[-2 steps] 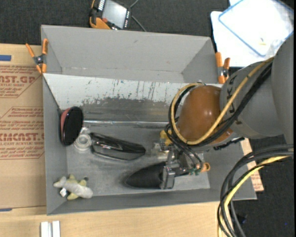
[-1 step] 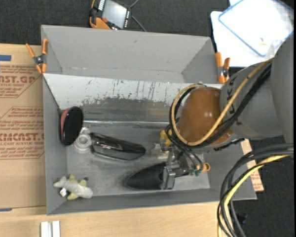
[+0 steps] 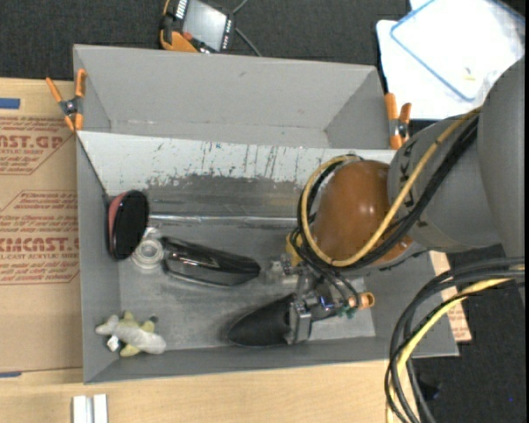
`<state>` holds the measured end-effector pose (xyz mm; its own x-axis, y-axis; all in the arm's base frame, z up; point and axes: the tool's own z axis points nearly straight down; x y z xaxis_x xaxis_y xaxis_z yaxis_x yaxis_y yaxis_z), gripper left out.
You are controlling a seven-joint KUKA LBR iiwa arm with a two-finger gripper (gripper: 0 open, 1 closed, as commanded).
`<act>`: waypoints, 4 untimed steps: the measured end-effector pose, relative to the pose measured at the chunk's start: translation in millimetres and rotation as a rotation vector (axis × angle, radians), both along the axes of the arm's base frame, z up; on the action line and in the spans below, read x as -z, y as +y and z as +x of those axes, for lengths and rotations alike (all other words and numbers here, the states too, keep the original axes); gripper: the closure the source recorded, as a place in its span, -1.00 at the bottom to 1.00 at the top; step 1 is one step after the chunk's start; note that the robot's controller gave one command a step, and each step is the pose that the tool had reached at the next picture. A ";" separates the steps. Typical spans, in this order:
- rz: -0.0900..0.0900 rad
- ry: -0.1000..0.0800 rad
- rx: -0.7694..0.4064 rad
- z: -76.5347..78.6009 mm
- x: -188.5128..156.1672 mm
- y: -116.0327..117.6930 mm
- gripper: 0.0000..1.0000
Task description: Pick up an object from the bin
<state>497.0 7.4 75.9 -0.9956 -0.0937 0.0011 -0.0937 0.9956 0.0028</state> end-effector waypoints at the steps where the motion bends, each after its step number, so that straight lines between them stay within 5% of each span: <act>1: 0.002 -0.001 -0.028 0.6 0.7 -17.7 -1.00; 2: 0.002 -0.004 -0.065 33.2 3.8 23.3 1.00; 4: 0.005 -0.007 -0.031 29.3 3.0 11.6 1.00</act>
Offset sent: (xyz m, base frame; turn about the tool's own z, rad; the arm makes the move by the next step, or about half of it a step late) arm 0.0316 0.0226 -0.0059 -0.0643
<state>526.3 19.0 72.9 -0.9922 -0.1248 -0.0063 -0.1249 0.9922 0.0068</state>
